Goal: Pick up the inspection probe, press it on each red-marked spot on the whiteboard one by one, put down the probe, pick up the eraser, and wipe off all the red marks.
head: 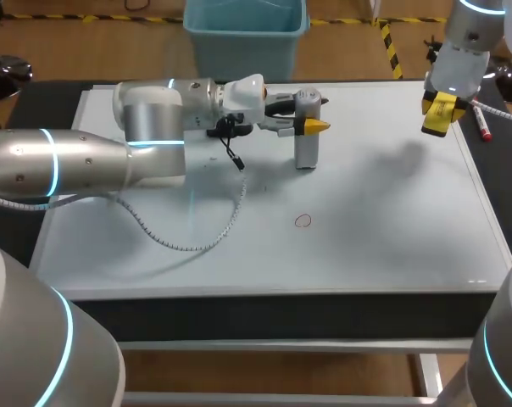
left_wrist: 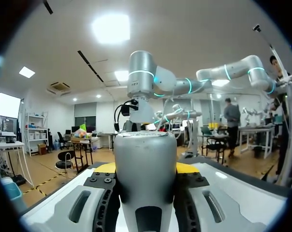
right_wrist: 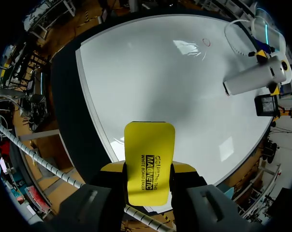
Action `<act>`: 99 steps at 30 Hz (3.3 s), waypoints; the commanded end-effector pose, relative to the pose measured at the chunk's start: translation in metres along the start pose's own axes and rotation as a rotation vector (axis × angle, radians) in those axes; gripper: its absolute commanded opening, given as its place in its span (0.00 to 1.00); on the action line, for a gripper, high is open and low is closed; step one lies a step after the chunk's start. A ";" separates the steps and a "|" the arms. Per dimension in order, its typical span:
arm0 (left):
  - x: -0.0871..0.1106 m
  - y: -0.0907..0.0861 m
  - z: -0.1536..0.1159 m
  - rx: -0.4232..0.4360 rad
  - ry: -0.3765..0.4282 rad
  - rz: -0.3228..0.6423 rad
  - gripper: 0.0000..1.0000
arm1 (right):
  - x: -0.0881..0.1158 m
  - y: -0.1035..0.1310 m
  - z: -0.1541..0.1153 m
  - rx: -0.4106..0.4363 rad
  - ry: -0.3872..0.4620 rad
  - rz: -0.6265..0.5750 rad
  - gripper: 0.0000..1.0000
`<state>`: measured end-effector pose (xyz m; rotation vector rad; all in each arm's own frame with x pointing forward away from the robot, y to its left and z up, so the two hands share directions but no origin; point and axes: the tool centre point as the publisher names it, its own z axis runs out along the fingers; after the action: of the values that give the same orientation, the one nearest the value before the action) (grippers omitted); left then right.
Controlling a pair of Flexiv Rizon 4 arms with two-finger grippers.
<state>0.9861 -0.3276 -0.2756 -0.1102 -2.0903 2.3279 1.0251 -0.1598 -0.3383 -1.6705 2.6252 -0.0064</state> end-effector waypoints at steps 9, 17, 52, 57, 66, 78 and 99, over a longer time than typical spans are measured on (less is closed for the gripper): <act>0.008 -0.028 -0.008 0.000 -0.009 0.005 0.00 | 0.000 0.000 -0.001 0.001 0.003 -0.002 0.00; 0.034 -0.061 -0.065 -0.027 -0.063 0.056 0.00 | 0.000 0.000 -0.001 0.001 0.003 -0.002 0.00; 0.124 -0.061 -0.275 -0.028 -0.292 0.091 0.00 | 0.000 0.000 -0.001 0.001 0.003 -0.002 0.00; 0.115 -0.063 -0.284 -0.020 -0.298 0.105 0.00 | 0.000 0.000 -0.001 0.001 0.003 -0.002 0.00; 0.092 -0.067 -0.290 -0.020 -0.298 0.099 0.00 | 0.000 0.000 -0.001 0.001 0.003 -0.002 0.00; 0.084 -0.073 -0.288 -0.016 -0.295 0.090 0.00 | 0.000 0.000 -0.001 0.001 0.003 -0.002 0.00; 0.084 -0.073 -0.288 -0.016 -0.295 0.090 0.00 | -0.110 0.136 -0.012 -0.007 -0.086 -0.374 0.00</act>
<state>0.9169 -0.0287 -0.2388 0.1519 -2.2744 2.5142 0.9580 -0.0093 -0.3230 -2.0943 2.2349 0.1002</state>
